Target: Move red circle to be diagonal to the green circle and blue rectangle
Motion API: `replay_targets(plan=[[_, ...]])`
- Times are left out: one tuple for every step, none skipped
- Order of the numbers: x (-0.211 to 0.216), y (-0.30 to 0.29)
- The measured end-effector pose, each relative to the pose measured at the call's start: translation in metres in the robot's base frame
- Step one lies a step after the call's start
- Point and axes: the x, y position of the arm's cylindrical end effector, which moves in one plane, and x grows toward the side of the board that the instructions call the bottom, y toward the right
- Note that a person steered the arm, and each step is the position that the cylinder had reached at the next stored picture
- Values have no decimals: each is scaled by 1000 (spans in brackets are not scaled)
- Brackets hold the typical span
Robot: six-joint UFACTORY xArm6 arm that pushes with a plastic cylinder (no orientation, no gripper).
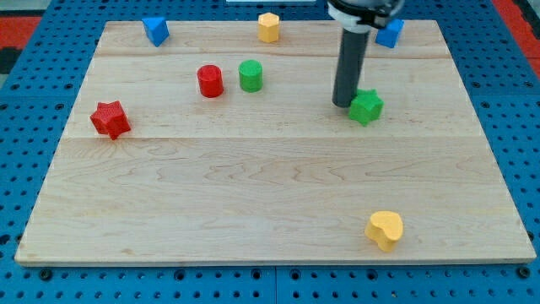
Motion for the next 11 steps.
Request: replay_targets(plan=[[0, 14], [0, -1], [0, -33], [0, -50], [0, -62], [0, -86], [-9, -145], [-22, -196], [-44, -210], [-56, -259], [-78, -253]])
